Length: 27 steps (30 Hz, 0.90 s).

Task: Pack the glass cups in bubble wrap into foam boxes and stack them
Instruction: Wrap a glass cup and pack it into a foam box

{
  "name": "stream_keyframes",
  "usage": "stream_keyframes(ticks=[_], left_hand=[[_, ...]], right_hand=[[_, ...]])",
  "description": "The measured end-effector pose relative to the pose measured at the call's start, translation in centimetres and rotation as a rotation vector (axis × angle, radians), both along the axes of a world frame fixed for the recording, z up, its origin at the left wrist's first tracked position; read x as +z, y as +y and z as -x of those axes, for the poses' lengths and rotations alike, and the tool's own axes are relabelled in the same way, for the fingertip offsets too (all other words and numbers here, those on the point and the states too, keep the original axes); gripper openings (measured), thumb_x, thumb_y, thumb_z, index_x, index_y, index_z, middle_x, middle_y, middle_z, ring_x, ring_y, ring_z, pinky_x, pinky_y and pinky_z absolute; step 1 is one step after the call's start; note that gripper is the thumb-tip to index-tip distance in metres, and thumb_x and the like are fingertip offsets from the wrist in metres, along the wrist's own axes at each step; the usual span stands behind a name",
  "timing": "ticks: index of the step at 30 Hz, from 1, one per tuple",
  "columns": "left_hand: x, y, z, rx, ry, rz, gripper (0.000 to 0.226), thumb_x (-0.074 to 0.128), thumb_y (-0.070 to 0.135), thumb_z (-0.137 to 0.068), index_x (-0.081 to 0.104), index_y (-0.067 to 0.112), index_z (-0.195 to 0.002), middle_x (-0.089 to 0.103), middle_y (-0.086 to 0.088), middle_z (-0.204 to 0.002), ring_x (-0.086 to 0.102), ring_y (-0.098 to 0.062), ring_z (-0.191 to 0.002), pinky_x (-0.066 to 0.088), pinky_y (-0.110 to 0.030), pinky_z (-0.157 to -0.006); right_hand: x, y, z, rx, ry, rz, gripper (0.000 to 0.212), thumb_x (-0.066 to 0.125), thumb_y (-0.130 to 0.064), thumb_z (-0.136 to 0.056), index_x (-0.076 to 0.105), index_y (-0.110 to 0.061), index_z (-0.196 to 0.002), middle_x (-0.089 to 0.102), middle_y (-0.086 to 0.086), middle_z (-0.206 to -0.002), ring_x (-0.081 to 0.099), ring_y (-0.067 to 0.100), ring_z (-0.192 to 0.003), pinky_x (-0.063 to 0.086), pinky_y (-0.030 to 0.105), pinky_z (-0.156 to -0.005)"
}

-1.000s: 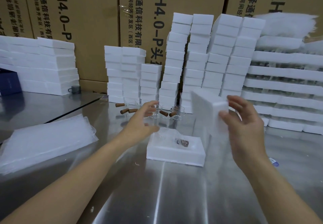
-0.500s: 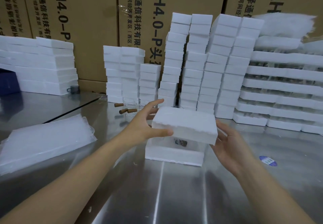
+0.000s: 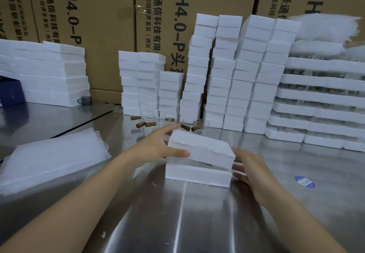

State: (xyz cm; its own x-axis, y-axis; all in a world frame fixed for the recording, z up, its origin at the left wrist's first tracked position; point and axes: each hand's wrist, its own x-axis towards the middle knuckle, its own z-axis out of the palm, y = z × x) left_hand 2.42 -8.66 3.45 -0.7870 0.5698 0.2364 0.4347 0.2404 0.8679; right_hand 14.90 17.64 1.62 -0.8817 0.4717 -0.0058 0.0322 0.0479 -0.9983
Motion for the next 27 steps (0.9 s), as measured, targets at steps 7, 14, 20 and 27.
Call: stream_keyframes(ticks=[7, 14, 20, 27], left_hand=[[0.2, -1.2, 0.6, 0.006, -0.028, 0.069, 0.102, 0.102, 0.07, -0.043, 0.059, 0.054, -0.134, 0.063, 0.018, -0.131, 0.072, -0.013, -0.112, 0.066, -0.042, -0.092], [0.0, -0.8, 0.5, 0.011, 0.017, 0.056, 0.091, 0.101, 0.071, -0.048, 0.058, 0.061, -0.127, 0.067, 0.027, -0.122, 0.067, -0.002, -0.116, 0.058, -0.034, -0.103], [-0.1, -0.5, 0.3, -0.059, 0.014, 0.105, 0.085, 0.102, 0.054, -0.061, 0.054, 0.054, -0.132, 0.06, 0.021, -0.131, 0.064, 0.014, -0.102, 0.052, -0.007, -0.082], [-0.6, -1.3, 1.4, -0.094, -0.029, 0.173, 0.101, 0.101, 0.045, -0.066, 0.044, 0.045, -0.149, 0.054, 0.016, -0.141, 0.06, -0.008, -0.128, 0.054, -0.017, -0.096]], right_hand=[[-0.3, -0.2, 0.1, 0.028, 0.009, -0.05, 0.027, 0.069, -0.048, -0.09, 0.08, -0.026, -0.101, 0.08, -0.008, -0.092, 0.075, 0.017, -0.092, 0.057, 0.04, -0.09], [-0.7, -0.2, 0.4, -0.001, 0.031, -0.051, 0.02, 0.063, -0.038, -0.094, 0.078, -0.025, -0.097, 0.078, -0.011, -0.084, 0.073, 0.006, -0.071, 0.055, 0.039, -0.084], [-1.1, 0.3, 0.8, -0.026, 0.016, -0.071, 0.023, 0.057, -0.03, -0.092, 0.075, -0.018, -0.097, 0.074, -0.011, -0.079, 0.071, 0.015, -0.078, 0.057, 0.04, -0.081], [-1.5, -0.3, 0.8, 0.015, 0.078, -0.126, 0.021, 0.06, -0.037, -0.096, 0.072, -0.02, -0.1, 0.075, -0.015, -0.082, 0.071, 0.004, -0.069, 0.052, 0.038, -0.074]])
